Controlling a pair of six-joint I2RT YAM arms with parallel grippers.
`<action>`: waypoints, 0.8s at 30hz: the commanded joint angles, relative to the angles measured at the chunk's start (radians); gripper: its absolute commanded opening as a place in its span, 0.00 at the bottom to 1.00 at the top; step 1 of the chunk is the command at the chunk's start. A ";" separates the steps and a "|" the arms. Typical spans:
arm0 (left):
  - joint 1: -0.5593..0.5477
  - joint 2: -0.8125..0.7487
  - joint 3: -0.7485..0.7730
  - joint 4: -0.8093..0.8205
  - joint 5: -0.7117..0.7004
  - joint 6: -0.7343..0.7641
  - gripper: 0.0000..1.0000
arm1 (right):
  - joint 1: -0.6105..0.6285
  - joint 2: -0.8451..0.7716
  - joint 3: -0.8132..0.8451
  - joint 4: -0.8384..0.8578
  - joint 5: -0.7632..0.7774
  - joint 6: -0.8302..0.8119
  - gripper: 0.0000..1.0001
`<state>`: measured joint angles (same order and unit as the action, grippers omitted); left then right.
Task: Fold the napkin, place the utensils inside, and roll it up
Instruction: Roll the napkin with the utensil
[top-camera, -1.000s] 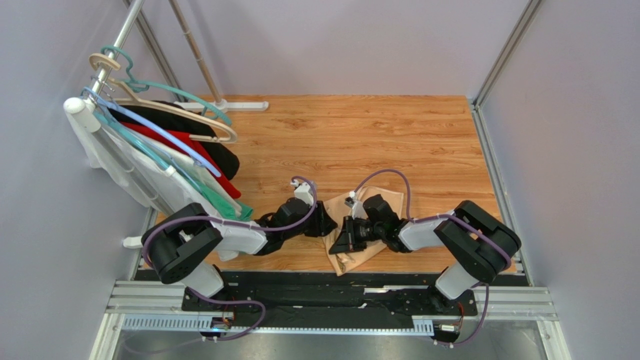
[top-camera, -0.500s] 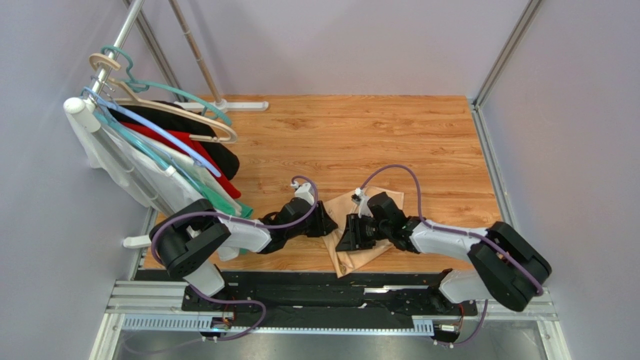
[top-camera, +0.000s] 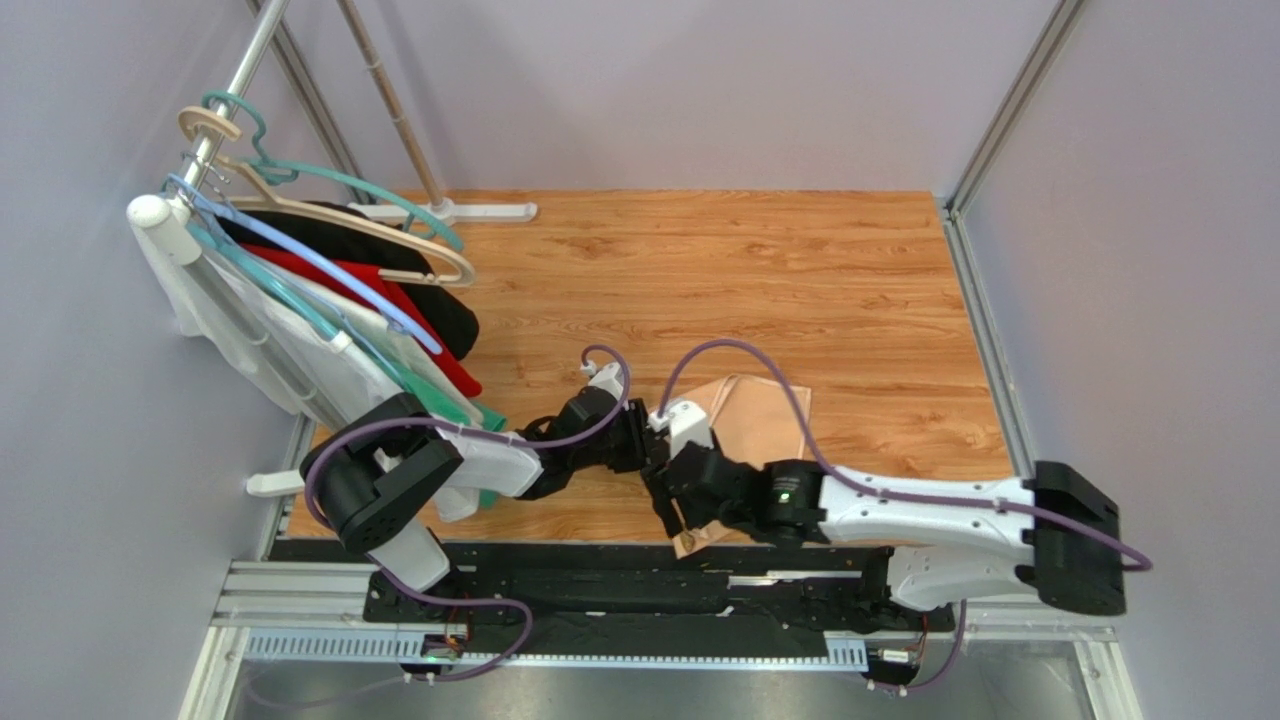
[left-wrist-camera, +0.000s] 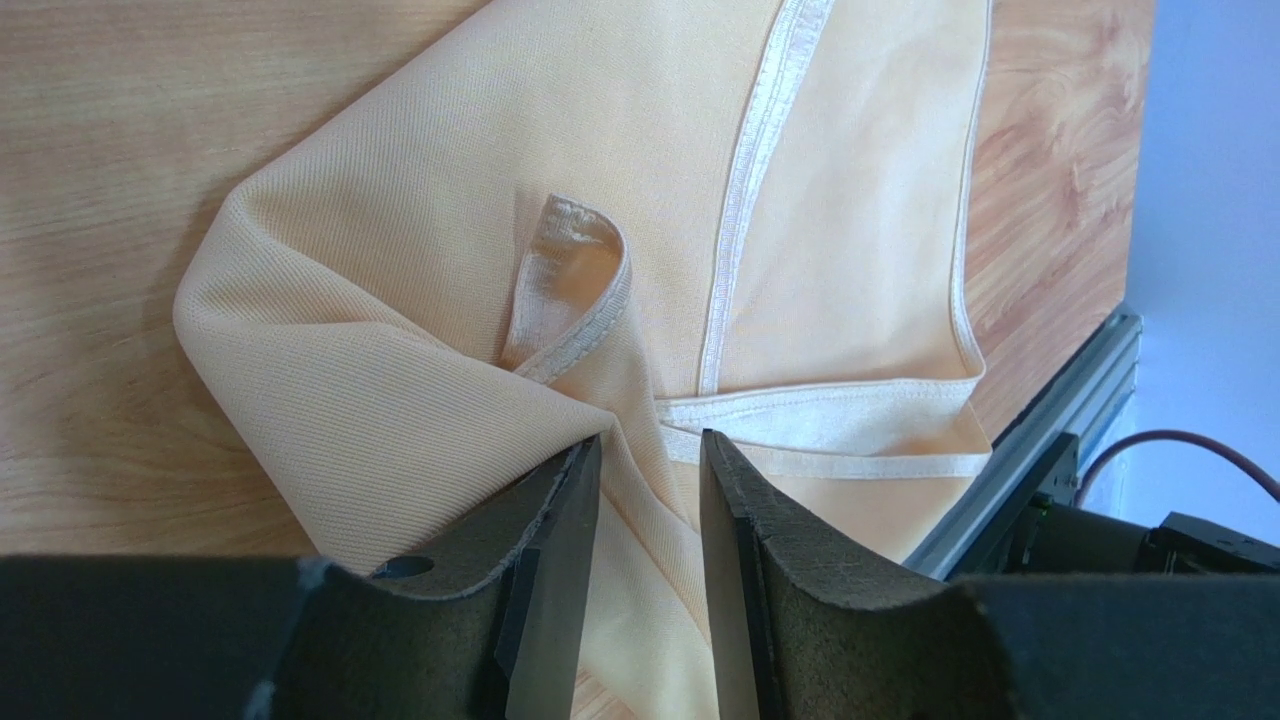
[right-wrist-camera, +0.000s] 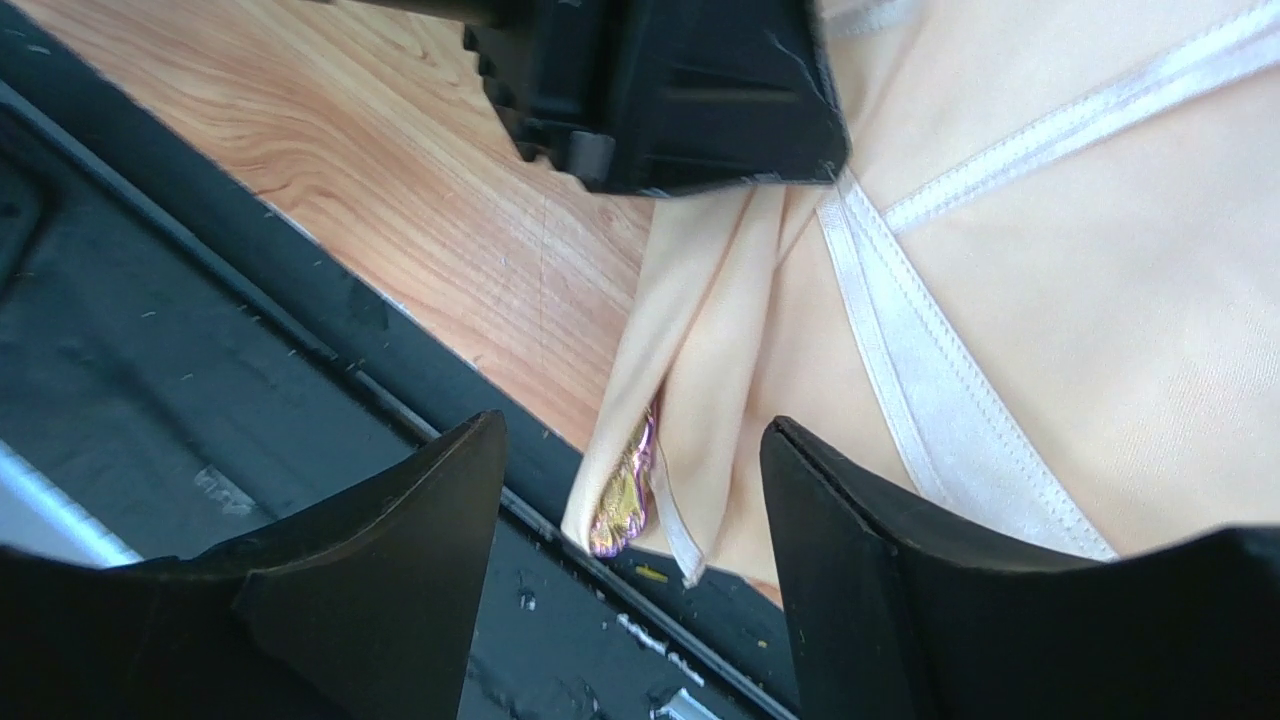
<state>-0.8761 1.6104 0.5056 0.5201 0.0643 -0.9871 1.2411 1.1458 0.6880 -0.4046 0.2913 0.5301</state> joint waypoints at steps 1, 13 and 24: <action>0.015 0.022 0.001 -0.166 0.064 0.002 0.41 | 0.151 0.185 0.149 -0.143 0.371 0.025 0.67; 0.055 0.034 0.005 -0.163 0.152 0.022 0.41 | 0.345 0.477 0.283 -0.247 0.480 0.024 0.64; 0.057 0.031 -0.001 -0.170 0.170 0.022 0.40 | 0.412 0.629 0.366 -0.350 0.493 0.062 0.63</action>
<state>-0.8173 1.6150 0.5198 0.4686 0.2226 -0.9894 1.6478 1.7420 0.9981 -0.7029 0.7334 0.5568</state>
